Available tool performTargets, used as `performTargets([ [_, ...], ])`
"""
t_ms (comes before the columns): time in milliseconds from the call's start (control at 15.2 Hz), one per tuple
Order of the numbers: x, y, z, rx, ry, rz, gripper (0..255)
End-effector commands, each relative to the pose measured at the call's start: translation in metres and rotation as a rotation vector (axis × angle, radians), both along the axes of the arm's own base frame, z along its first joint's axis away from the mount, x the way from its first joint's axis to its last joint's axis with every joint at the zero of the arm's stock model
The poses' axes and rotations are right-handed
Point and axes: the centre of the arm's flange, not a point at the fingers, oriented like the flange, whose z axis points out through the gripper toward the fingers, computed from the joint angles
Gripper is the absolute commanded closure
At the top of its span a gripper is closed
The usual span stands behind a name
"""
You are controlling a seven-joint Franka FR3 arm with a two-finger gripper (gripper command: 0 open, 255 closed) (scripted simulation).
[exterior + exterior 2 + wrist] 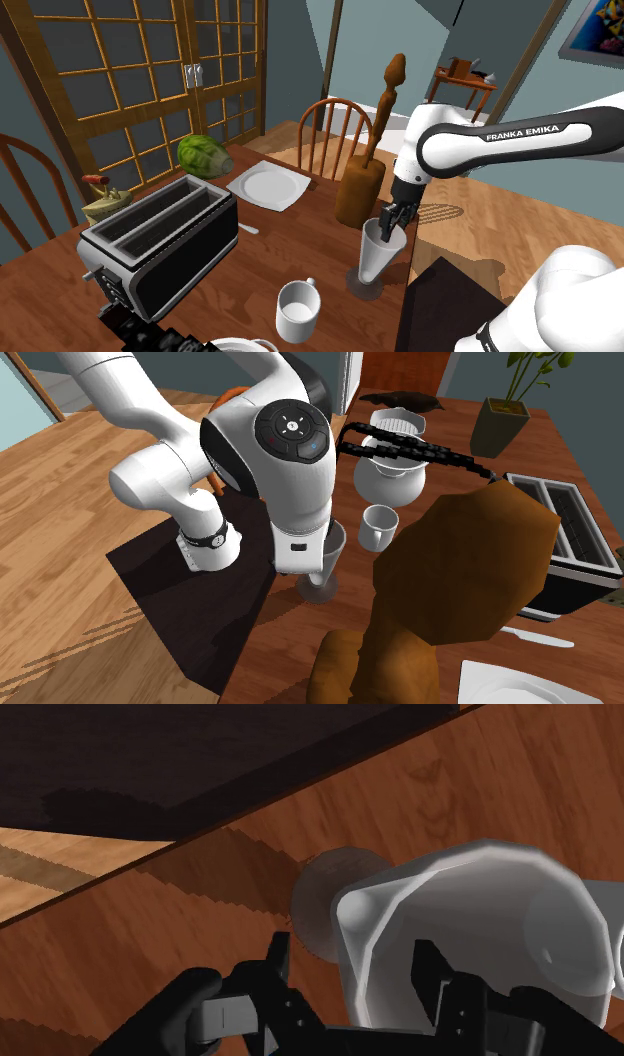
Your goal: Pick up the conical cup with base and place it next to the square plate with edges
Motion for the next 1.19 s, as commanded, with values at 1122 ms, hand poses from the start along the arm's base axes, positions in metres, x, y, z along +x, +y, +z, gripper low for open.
performTargets([
  [1122,0.000,0.000,0.047,0.000,0.000,0.000,255],
])
